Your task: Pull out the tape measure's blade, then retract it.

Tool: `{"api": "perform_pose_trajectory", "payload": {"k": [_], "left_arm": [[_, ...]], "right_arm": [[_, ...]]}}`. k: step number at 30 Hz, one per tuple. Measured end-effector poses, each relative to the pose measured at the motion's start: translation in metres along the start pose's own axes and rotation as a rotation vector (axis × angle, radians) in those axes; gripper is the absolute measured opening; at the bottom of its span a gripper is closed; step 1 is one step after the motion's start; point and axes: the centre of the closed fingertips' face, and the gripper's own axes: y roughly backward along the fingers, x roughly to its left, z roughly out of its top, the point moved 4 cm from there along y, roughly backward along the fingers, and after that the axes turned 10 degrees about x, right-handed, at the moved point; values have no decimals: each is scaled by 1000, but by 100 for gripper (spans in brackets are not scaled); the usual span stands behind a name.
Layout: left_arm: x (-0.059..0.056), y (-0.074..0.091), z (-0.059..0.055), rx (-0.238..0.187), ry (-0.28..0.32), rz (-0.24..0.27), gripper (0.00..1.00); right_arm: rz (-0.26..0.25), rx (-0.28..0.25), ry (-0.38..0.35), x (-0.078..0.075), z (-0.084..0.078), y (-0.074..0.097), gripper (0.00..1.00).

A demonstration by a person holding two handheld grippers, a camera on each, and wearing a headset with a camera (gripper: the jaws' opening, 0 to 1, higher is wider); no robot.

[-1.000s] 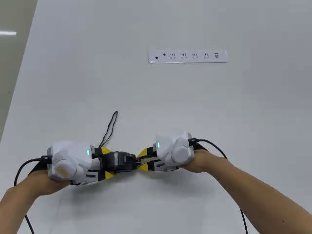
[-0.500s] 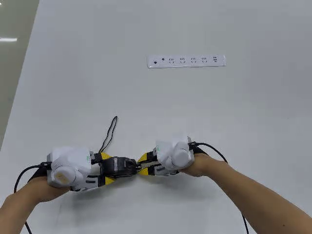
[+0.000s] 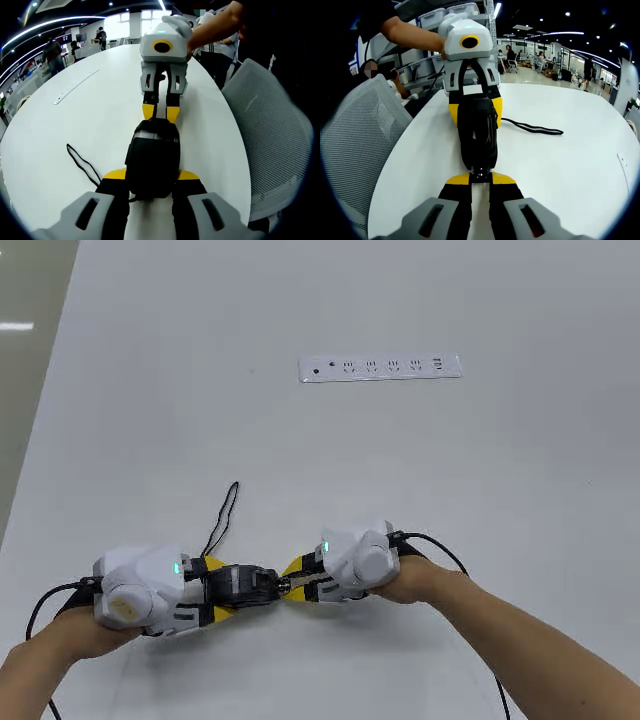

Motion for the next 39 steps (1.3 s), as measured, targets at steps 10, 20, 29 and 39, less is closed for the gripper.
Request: {"api": "perform_pose_trajectory", "payload": {"k": [10, 20, 29, 39], "left_arm": [[0, 0, 1, 1, 0, -3, 28], [0, 0, 1, 5, -3, -6, 28], [0, 0, 1, 7, -3, -6, 28], [0, 0, 0, 7, 3, -7, 28]], "right_arm": [[2, 1, -3, 0, -3, 2, 10], [3, 1, -5, 0, -6, 5, 10], [-1, 2, -8, 0, -8, 8, 10], [-2, 2, -14, 0, -10, 13, 10]]}}
